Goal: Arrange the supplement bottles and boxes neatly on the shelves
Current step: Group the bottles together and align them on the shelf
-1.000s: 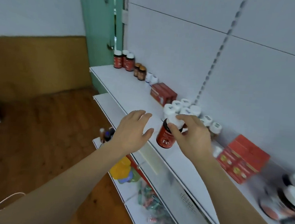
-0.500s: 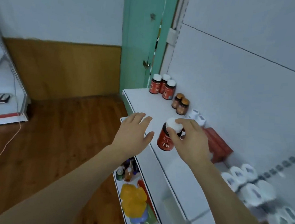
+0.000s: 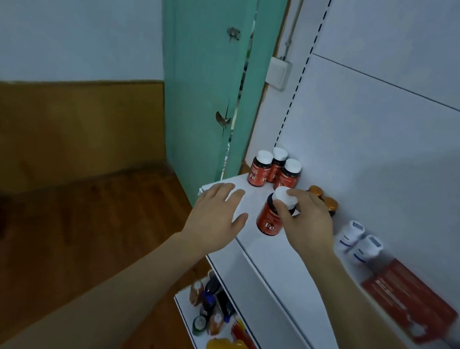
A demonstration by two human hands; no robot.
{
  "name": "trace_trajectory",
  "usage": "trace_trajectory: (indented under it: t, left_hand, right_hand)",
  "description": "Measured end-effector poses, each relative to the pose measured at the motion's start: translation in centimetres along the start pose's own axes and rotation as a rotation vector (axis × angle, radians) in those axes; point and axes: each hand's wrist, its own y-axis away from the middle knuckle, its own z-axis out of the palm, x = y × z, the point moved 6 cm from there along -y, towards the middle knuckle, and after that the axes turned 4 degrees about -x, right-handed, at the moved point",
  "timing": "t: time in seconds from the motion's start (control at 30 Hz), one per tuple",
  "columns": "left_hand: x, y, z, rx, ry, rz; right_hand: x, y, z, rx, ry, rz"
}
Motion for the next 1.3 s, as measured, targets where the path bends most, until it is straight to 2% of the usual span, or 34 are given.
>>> trace_trajectory:
  t: [0.3, 0.63, 1.03, 1.3]
  left_hand:
    - [-5.1, -11.5, 2.5, 0.002, 0.038, 0.155]
    - [-6.5, -20.4, 6.2, -0.108, 0.128, 0.375]
    - [-8.5, -25.2, 8.5, -0.193, 0.213, 0.636]
    - [-8.8, -26.1, 8.3, -0.183, 0.280, 0.689]
  right_hand:
    - [2.1, -9.3, 6.5, 0.076, 0.090, 0.103]
    - [4.4, -12.2, 9.8, 0.117, 0.197, 0.228]
    - [3.1, -12.1, 12.0, 0.089, 0.291, 0.414]
    - [2.4, -12.3, 12.3, 0.073, 0.326, 0.496]
